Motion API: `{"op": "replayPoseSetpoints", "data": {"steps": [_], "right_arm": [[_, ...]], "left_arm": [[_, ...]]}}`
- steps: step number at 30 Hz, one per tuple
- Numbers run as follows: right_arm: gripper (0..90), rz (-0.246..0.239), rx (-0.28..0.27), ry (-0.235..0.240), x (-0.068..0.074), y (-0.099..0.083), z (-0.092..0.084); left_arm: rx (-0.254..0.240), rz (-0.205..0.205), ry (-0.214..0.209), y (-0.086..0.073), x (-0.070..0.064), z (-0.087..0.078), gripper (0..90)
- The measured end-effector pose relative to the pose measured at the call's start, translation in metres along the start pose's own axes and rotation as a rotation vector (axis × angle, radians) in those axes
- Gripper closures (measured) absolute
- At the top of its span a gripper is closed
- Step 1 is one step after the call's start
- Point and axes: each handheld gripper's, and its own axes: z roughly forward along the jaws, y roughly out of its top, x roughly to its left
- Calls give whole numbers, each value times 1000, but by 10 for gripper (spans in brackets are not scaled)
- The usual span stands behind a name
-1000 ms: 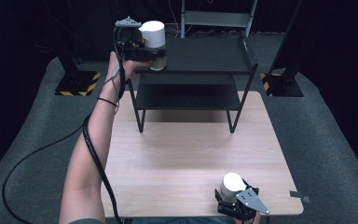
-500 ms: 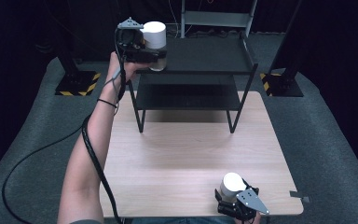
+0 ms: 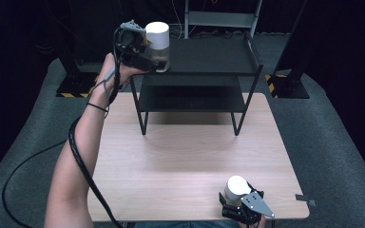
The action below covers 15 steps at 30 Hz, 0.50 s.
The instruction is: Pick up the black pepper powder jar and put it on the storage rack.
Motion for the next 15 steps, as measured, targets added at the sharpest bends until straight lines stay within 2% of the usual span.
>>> {"op": "replayPoseSetpoints", "data": {"steps": [3, 7, 11, 15], "right_arm": [[0, 0, 1, 0, 0, 0, 0], [0, 1, 0, -1, 0, 0, 0], [0, 3, 2, -1, 0, 0, 0], [0, 0, 3, -2, 0, 1, 0]], "left_arm": [[42, 34, 7, -5, -11, -10, 1], [85, 69, 9, -21, -25, -18, 0], [103, 99, 2, -49, -40, -23, 0], [163, 96, 3, -80, -56, -16, 1]]}}
